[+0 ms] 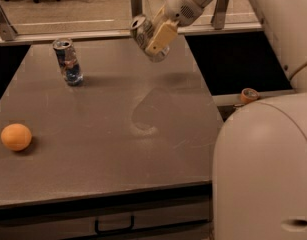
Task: Knock 7up can over
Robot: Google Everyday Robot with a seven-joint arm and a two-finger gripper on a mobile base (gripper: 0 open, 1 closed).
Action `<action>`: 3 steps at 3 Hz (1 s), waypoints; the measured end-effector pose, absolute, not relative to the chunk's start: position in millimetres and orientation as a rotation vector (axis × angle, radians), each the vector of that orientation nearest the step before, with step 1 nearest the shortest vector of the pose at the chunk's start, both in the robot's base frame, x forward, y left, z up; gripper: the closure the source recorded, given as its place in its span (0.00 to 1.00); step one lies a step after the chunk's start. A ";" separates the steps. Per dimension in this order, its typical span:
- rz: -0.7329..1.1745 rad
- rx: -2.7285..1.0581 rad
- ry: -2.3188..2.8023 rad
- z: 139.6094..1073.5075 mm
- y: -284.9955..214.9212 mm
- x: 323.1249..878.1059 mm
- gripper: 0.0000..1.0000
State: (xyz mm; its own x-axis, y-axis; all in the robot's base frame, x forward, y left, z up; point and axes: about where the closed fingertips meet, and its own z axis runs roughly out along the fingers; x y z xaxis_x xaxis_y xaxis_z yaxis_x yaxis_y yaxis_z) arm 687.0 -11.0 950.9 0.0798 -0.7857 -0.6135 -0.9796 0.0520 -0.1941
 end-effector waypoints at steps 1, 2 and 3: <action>0.497 -2.024 1.843 911.8 -16.0 634.5 0.82; 0.501 -2.152 1.902 892.9 -23.9 607.7 0.60; 0.515 -2.210 1.937 882.3 -27.3 591.1 0.35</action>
Offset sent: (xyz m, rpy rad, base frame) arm -0.1672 -0.0583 -0.0704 -0.5128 0.5078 0.3286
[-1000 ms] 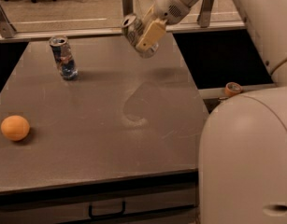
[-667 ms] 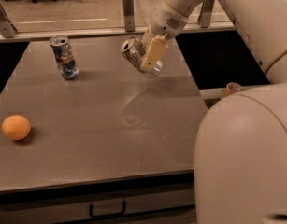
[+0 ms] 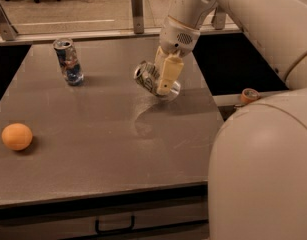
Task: Knock 7up can over
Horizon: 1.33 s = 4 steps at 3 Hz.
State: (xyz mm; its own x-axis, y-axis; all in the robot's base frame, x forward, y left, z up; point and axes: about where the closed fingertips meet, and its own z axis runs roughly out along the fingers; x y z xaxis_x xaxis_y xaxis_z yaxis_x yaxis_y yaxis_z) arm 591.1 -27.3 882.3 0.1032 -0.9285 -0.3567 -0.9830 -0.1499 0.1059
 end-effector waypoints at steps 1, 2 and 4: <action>0.529 -2.209 1.974 877.3 -31.3 580.3 0.13; 0.537 -2.180 2.003 873.5 -30.3 575.6 0.00; 0.572 -2.112 2.031 872.7 -27.1 573.5 0.00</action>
Offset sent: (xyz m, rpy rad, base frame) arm -0.0456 -0.0170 -0.0087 -0.0567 0.1226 -0.0373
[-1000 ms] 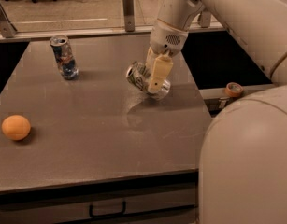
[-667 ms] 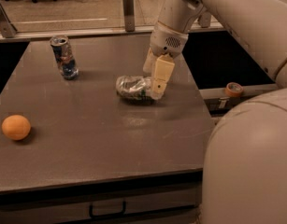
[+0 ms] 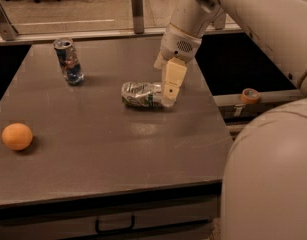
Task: Knock 7up can over
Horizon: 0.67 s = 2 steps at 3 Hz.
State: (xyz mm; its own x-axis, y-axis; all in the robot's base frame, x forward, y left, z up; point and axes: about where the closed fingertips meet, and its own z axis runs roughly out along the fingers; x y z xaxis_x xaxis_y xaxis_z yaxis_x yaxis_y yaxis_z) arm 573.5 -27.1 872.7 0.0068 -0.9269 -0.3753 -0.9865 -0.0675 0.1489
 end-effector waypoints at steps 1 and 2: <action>0.616 -1.868 2.028 893.3 -43.7 588.1 0.00; 0.610 -1.576 1.978 929.4 -78.0 588.0 0.00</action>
Offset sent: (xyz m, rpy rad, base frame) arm 0.0978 -0.1258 0.1739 0.7199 -0.7034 -0.7800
